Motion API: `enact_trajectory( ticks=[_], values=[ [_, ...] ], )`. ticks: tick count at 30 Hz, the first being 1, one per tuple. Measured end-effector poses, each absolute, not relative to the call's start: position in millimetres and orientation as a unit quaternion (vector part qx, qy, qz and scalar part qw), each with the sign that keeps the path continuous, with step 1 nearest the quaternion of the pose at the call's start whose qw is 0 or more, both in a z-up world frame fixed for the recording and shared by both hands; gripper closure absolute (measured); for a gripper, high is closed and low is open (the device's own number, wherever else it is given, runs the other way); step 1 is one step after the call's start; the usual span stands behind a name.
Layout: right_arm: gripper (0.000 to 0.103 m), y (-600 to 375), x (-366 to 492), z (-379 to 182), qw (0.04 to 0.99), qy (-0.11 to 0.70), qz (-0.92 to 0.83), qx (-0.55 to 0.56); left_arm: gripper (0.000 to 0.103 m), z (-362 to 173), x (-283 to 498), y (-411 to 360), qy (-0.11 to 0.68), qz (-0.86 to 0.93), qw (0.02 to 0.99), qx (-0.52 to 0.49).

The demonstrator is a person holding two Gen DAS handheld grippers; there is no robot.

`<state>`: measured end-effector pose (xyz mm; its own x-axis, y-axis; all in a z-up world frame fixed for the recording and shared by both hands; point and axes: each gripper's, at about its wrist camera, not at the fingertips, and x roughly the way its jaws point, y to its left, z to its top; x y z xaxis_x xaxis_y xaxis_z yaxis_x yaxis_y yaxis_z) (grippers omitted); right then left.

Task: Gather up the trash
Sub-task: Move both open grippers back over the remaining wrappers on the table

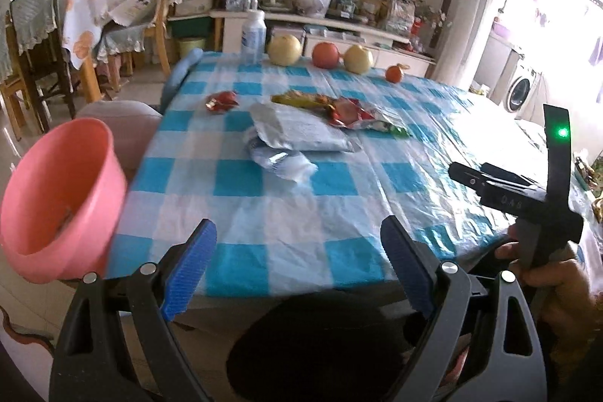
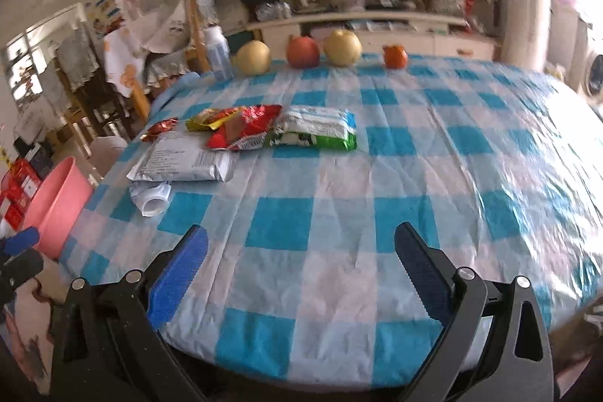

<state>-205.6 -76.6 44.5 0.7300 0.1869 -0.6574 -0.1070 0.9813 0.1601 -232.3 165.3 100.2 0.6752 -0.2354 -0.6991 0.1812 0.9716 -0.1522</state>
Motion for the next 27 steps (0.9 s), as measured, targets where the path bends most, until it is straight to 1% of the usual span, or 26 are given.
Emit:
enact_trajectory(
  ticks=[6, 11, 16, 19, 27],
  values=[
    [0.005, -86.6, -196.1, 39.4, 0.929, 0.358, 0.083, 0.051, 0.014, 96.1, -226.4, 137.7, 0.396, -0.139, 0.907, -0.027],
    [0.005, -100.4, -188.7, 43.2, 0.933, 0.352, 0.047, 0.054, 0.014, 88.2, -218.8, 122.1, 0.406, -0.159, 0.899, -0.038],
    [0.005, -109.3, -174.0, 40.1, 0.936, 0.35, 0.019, 0.026, 0.014, 76.4, -198.7, 125.4, 0.424, -0.148, 0.889, -0.086],
    [0.005, -117.9, -167.7, 37.0, 0.936, 0.349, 0.021, 0.041, 0.014, 72.9, -183.4, 130.3, 0.425, -0.129, 0.889, -0.11],
    [0.005, -123.3, -148.1, 39.1, 0.938, 0.341, 0.03, 0.049, 0.014, 62.4, -139.9, 132.6, 0.433, -0.081, 0.891, -0.11]
  ],
)
